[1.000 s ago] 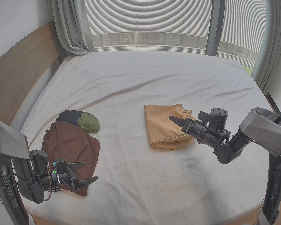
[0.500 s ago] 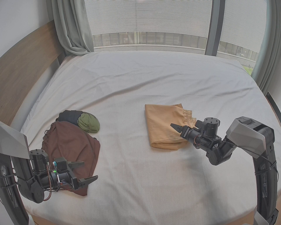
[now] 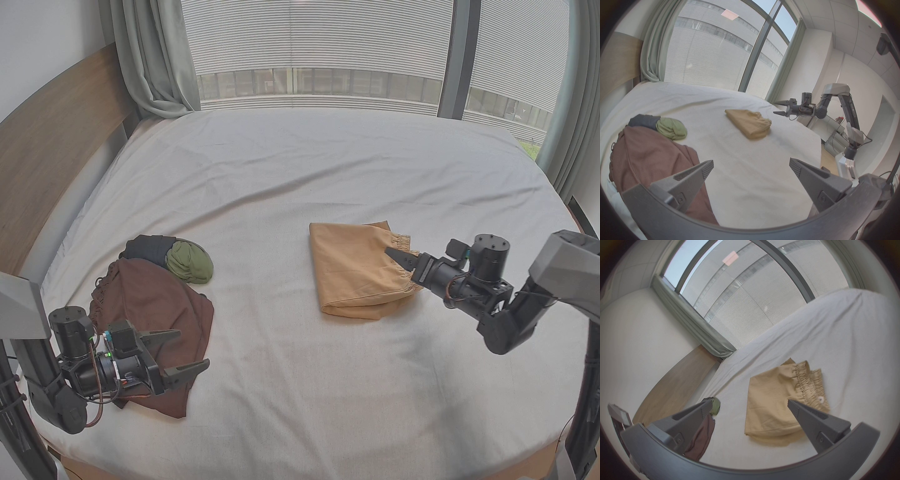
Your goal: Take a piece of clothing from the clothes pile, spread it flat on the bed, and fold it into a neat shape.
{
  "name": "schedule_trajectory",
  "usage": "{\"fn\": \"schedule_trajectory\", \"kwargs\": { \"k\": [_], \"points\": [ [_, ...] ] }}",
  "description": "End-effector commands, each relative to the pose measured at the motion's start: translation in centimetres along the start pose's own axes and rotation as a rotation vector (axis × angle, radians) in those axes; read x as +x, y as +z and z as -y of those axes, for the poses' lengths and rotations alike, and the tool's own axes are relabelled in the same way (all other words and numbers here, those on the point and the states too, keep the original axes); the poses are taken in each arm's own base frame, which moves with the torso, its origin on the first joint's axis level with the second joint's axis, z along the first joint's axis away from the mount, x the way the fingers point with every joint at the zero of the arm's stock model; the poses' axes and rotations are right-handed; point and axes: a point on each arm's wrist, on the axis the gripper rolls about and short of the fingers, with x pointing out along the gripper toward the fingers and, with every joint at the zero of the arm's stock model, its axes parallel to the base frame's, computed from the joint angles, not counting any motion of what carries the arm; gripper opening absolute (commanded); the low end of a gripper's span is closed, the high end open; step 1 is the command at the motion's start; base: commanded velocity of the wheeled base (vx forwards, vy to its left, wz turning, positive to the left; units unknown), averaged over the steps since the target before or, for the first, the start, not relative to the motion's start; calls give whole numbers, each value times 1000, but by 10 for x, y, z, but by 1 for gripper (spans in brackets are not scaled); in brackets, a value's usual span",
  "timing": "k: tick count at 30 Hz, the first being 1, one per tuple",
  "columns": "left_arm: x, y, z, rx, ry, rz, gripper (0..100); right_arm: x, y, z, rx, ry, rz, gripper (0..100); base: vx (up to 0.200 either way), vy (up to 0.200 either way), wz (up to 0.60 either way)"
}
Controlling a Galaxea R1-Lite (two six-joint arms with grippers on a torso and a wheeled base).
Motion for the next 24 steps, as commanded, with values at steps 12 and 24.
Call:
{"fn": "schedule_trajectory", "kwargs": {
  "k": [12,24],
  "points": [
    [-80,63,71,172,7,278,100,-227,34,-31,-406,-132,133,100,0,0,0],
    [-123,56,100,117,85,238,100,-293,21,-56,-515,-107,256,100,0,0,0]
  ]
}}
